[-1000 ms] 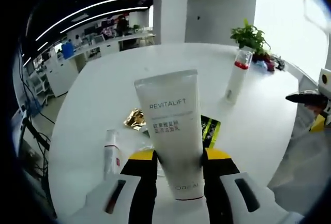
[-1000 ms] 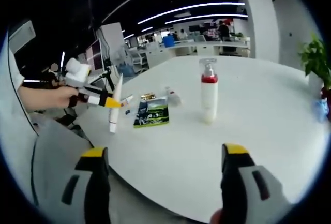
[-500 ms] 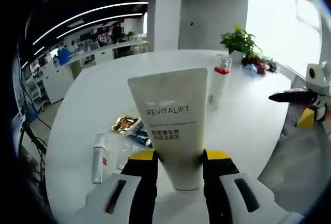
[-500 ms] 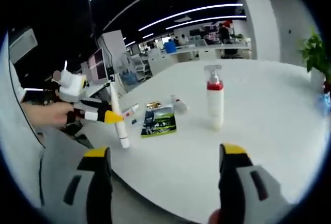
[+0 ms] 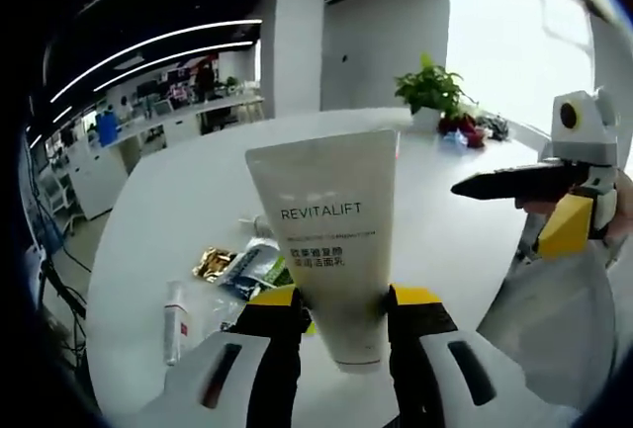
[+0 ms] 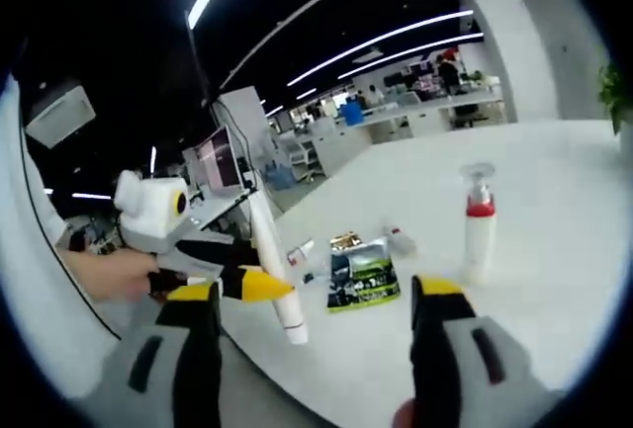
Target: Arrange the skincare products in the storage area until every visible bottle or jar stands upright without overlapping.
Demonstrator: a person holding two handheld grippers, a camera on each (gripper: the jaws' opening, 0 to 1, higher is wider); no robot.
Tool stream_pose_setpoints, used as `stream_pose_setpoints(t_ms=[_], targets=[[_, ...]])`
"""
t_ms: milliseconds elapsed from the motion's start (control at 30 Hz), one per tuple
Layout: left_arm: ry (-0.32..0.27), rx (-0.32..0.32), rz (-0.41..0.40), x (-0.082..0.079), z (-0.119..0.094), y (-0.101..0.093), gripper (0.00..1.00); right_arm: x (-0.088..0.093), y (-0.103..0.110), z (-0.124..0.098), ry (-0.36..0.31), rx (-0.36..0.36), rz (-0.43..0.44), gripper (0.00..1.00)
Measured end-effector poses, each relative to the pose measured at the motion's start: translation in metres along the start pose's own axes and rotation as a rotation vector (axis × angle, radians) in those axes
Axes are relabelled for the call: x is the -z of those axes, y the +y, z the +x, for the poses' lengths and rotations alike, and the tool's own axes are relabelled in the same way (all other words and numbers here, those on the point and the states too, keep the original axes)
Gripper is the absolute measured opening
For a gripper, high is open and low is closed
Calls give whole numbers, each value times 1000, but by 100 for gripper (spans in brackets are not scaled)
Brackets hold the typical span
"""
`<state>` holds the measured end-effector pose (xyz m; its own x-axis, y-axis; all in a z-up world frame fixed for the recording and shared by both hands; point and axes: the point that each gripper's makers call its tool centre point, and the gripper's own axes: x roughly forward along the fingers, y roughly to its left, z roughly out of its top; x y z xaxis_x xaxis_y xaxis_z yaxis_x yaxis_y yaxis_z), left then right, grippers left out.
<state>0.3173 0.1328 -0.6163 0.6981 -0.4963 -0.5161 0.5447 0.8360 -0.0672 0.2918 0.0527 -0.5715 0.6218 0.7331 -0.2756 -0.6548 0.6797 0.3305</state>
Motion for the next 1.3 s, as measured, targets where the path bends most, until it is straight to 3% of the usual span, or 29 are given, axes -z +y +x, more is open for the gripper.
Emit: stream_pose_setpoints(t_ms=[300,467,700,1100,1300], targets=[[45,36,29,5,-2,-24,31,-7,18,15,-4,-47,29,68],[48,61,63,1,-2,-38,31,-2,29,25,25,-70,22,61],[39,83,110,-6,0,-51,31,0,29,31,49,-63,-40,46],[34,115,123,-9,0,-62,31,-1,26,33,44,-58,-63,17],[34,122,116,-7,-1,-63,31,2,25,33,64,-47,-68,15]])
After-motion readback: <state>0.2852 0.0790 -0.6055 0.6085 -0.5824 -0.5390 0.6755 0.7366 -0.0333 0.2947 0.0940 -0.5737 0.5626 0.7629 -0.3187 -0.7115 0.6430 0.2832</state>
